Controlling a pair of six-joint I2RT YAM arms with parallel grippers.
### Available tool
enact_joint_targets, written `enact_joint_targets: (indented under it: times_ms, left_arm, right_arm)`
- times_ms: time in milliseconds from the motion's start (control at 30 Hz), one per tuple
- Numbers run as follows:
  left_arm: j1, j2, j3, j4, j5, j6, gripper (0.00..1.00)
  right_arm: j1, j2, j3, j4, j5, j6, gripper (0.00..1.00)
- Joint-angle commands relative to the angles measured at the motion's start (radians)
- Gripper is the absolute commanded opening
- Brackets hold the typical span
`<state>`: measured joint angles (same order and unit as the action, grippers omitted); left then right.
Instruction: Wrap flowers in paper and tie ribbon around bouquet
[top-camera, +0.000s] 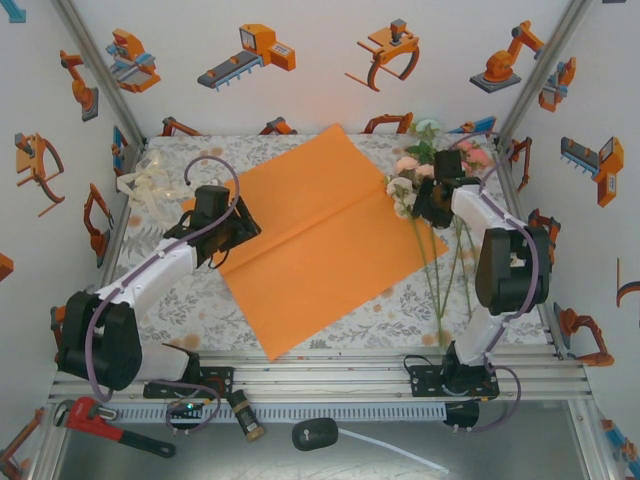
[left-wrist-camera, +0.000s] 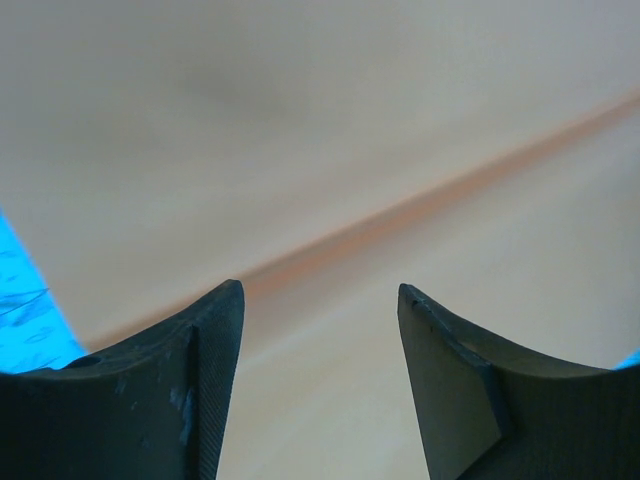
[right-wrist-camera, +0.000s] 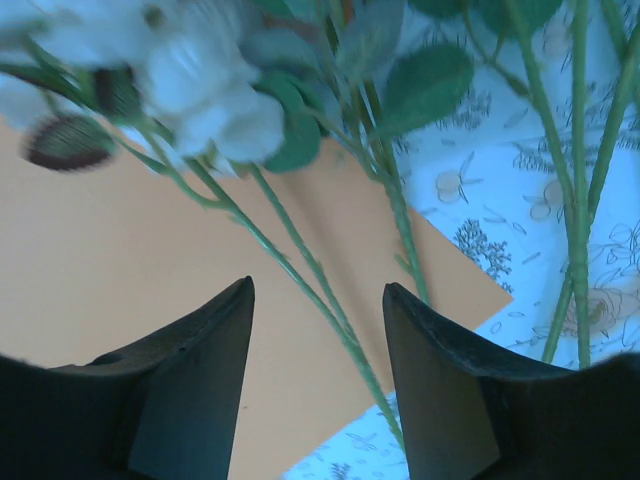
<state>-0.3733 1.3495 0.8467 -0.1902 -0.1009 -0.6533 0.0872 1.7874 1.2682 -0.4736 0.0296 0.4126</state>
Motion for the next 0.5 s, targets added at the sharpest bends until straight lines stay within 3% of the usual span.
enact_joint_targets:
  times_ms: [0,167,467]
  left_arm:
    - [0.002,0.022,-0.02,-0.085,-0.082,0.083,0.61]
    - [0.004,0.102,-0.002,-0.095,-0.028,0.054,0.62]
    - [-0.006,0.155,-0.045,-0.069,0.1,-0.04,0.57]
  right_arm:
    - [0.009,0.043,-0.021,-0.062,-0.046,-0.094,0.54]
    - [0.011,0.089,-0.021,-0.059,-0.104,-0.096,0.48]
    - [0.012,0.132,0.042,-0.088,-0.125,-0.15,0.12]
